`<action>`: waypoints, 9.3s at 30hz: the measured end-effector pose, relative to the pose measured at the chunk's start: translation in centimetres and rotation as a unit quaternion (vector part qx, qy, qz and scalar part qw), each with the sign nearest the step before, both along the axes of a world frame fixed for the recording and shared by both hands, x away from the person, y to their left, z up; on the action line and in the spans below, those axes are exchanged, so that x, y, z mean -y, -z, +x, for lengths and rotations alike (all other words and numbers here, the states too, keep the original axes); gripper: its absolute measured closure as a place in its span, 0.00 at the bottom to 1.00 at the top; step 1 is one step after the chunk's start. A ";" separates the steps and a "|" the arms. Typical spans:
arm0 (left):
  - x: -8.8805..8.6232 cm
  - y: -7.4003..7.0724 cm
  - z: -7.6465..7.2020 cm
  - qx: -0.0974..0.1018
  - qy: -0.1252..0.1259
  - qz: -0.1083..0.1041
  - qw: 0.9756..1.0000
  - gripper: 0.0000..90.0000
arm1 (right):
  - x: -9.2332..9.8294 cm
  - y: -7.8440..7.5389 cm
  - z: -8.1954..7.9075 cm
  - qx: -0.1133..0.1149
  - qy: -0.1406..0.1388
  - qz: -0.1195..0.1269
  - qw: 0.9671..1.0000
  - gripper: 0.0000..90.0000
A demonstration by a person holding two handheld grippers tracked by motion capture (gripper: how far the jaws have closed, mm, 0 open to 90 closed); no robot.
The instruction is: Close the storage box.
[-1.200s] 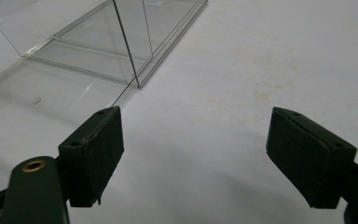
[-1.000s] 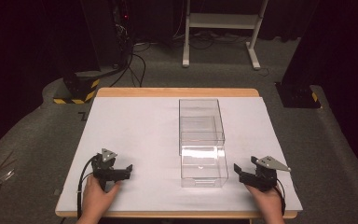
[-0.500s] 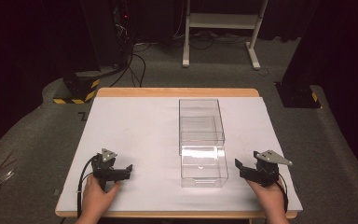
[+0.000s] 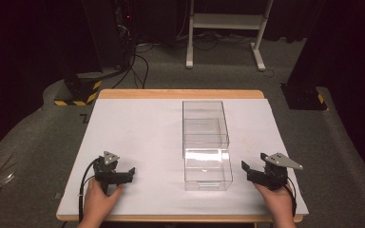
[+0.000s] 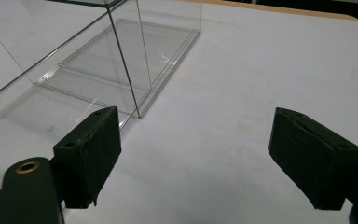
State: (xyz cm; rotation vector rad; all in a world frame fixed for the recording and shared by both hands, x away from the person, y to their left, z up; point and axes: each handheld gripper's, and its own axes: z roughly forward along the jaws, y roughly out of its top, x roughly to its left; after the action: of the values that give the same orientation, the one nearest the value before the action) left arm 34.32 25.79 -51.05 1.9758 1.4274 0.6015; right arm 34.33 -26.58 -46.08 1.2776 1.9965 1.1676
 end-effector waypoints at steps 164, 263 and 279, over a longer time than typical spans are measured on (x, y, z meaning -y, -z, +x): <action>-0.1 0.0 0.0 -0.001 0.002 0.003 1.000 0.01 | -6.5 0.5 -1.3 0.010 -0.084 0.017 0.996 0.17; 0.0 0.0 0.0 -0.002 0.001 0.000 1.000 0.01 | -8.3 1.3 7.1 0.020 -0.003 0.029 0.999 0.18; -0.1 0.0 0.0 -0.001 0.003 0.004 1.000 0.01 | -7.6 1.0 5.4 0.015 -0.011 0.022 1.000 0.20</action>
State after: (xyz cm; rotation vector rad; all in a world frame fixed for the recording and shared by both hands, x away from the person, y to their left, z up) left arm 34.34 25.86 -51.02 1.9863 1.4217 0.6042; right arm 39.77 -19.02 -47.09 1.2536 1.9783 1.2408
